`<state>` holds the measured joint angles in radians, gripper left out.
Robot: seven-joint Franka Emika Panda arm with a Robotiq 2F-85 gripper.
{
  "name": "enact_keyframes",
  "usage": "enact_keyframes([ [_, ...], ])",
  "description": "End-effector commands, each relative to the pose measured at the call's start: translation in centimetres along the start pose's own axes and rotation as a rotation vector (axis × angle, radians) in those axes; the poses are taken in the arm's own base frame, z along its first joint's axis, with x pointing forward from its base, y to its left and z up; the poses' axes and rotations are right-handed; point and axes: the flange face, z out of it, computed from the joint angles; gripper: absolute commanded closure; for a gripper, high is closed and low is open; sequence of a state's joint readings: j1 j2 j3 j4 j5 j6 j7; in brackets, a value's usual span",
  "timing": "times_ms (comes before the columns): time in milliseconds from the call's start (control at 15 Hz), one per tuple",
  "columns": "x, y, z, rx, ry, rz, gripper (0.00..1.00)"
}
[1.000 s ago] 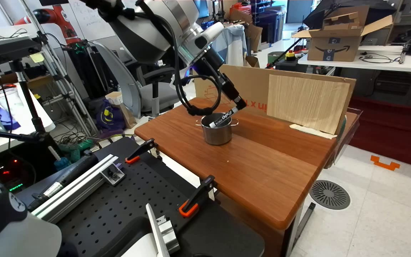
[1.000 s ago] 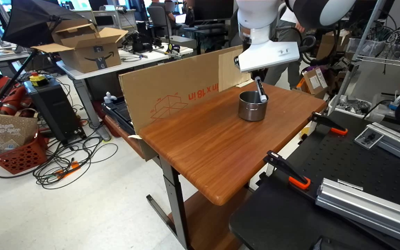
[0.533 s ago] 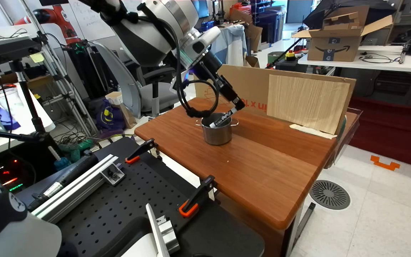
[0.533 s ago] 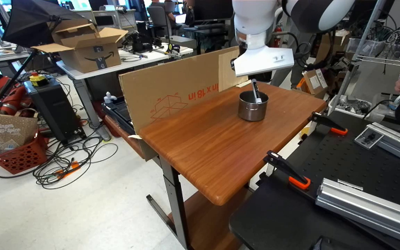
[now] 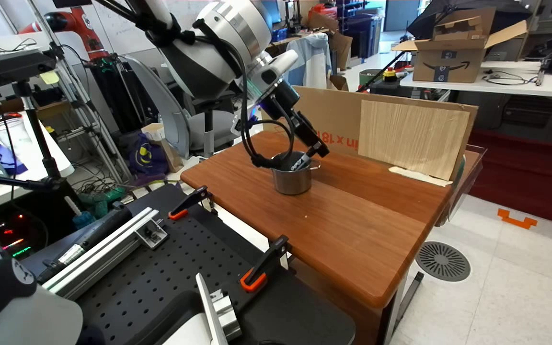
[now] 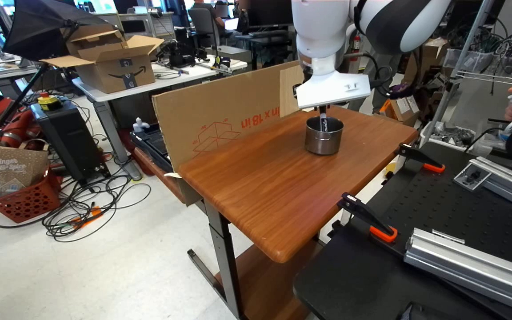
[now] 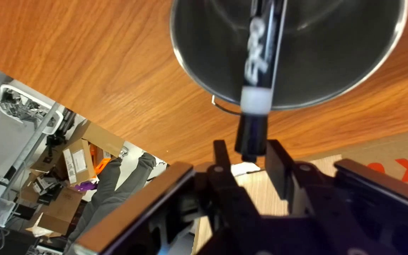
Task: Put the marker in the pot
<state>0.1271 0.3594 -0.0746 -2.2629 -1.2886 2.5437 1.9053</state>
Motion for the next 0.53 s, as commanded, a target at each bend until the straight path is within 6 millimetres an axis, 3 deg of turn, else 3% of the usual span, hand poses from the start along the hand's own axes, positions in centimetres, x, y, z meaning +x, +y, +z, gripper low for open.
enact_keyframes([
  [0,0.3,-0.3,0.4,0.011,0.007,0.014,0.35],
  [267,0.8,-0.3,0.4,0.014,0.009,0.029,0.05],
  [333,1.0,-0.3,0.3,0.015,0.011,0.032,0.0],
  [467,1.3,-0.2,0.2,0.016,0.009,0.038,0.0],
])
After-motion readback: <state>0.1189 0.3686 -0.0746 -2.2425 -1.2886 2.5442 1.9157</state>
